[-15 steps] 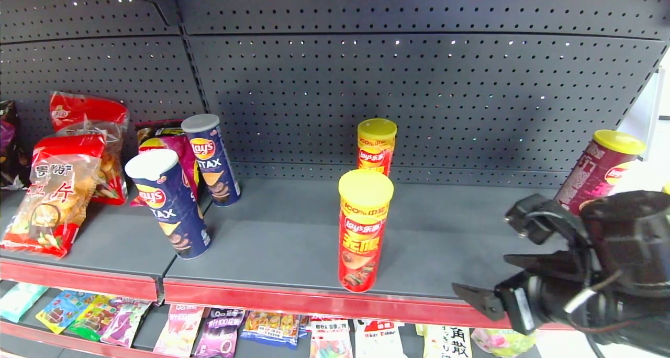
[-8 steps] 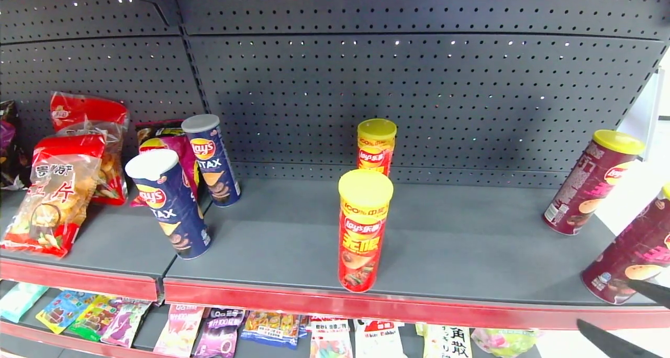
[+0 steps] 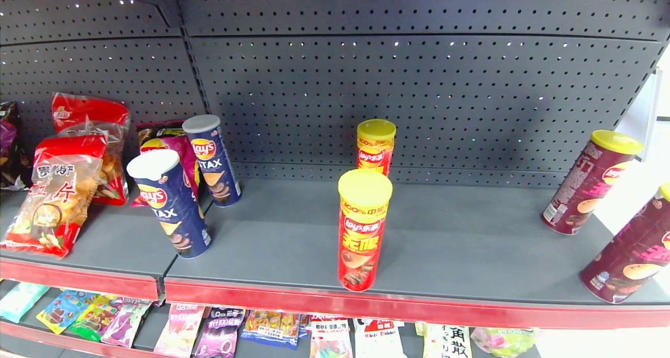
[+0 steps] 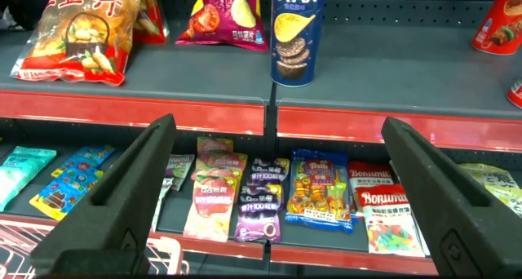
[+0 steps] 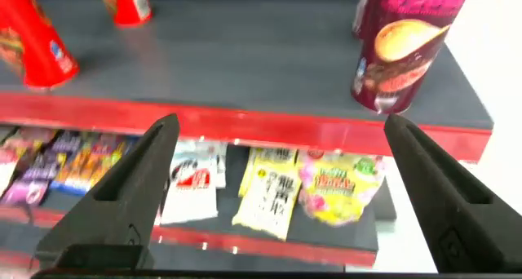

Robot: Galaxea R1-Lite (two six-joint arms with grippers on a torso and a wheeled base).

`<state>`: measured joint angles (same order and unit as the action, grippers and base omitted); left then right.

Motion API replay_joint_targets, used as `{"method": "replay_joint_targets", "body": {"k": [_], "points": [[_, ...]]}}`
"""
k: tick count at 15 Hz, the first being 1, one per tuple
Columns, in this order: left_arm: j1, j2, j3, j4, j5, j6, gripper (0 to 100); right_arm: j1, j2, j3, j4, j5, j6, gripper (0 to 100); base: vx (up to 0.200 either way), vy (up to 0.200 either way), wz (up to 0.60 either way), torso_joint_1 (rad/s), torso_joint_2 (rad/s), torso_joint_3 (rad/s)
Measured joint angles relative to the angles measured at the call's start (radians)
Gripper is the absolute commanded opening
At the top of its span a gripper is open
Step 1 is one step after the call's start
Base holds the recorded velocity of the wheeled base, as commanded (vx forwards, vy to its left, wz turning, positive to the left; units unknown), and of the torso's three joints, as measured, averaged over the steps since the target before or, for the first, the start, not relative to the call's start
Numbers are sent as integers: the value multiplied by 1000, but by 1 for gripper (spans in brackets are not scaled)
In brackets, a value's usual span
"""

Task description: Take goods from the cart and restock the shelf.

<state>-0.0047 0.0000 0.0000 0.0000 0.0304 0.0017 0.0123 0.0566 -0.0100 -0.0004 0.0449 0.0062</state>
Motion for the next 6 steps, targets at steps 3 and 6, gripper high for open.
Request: {"method": "replay_joint_targets", "body": {"k": [3, 6], "points": [[0, 0, 0, 0, 0, 0, 100, -9, -43, 8, -1, 1, -3, 100, 0, 0, 0, 0, 0, 0], [0, 0, 0, 0, 0, 0, 100, -9, -54, 10, 0, -1, -7, 100, 0, 0, 0, 0, 0, 0]]}}
